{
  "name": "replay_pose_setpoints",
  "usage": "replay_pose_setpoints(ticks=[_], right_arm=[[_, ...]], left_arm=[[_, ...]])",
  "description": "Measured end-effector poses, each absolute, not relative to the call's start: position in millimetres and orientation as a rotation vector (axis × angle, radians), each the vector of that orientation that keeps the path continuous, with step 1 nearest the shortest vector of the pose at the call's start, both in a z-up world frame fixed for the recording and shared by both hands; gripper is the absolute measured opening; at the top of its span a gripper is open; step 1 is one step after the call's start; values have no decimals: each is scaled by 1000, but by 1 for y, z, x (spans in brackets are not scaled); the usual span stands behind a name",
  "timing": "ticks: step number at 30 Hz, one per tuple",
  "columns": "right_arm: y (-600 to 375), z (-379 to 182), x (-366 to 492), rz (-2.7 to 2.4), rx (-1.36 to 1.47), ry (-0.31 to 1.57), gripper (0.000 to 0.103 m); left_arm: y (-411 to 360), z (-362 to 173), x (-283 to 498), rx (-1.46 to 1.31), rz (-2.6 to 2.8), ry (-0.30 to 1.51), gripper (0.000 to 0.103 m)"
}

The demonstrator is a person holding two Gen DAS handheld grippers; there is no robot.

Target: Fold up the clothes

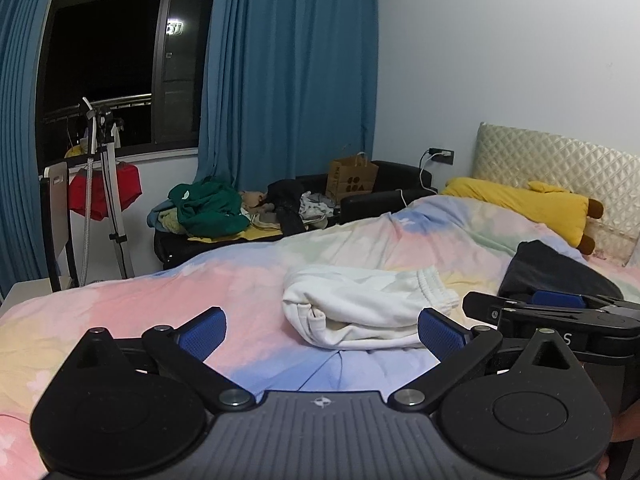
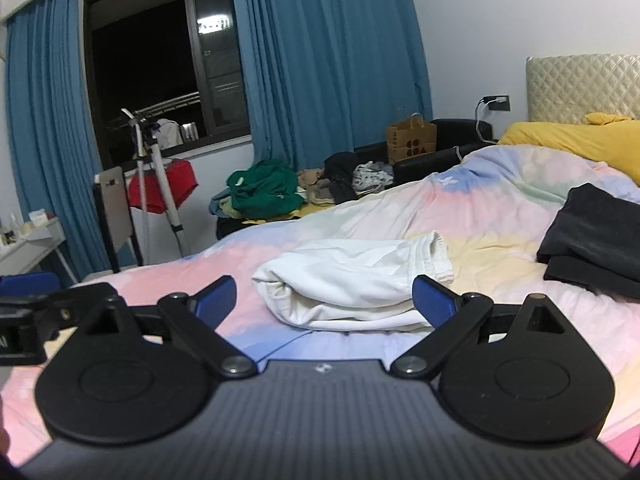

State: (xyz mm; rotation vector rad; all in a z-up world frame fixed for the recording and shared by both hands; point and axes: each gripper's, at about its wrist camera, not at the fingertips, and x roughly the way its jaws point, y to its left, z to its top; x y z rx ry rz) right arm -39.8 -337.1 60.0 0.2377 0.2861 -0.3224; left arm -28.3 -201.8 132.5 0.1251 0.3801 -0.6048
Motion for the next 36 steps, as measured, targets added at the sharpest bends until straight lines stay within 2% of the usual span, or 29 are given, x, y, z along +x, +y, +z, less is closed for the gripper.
replay_pose_setpoints(ticks=[18, 36], right_arm=[[-341, 17, -26, -359, 224, 315, 96], [-336, 15, -23, -357, 202, 328, 96]], left_arm=[[-204, 90, 5, 149, -573, 457, 102], [-193, 85, -5, 149, -528, 463, 103]])
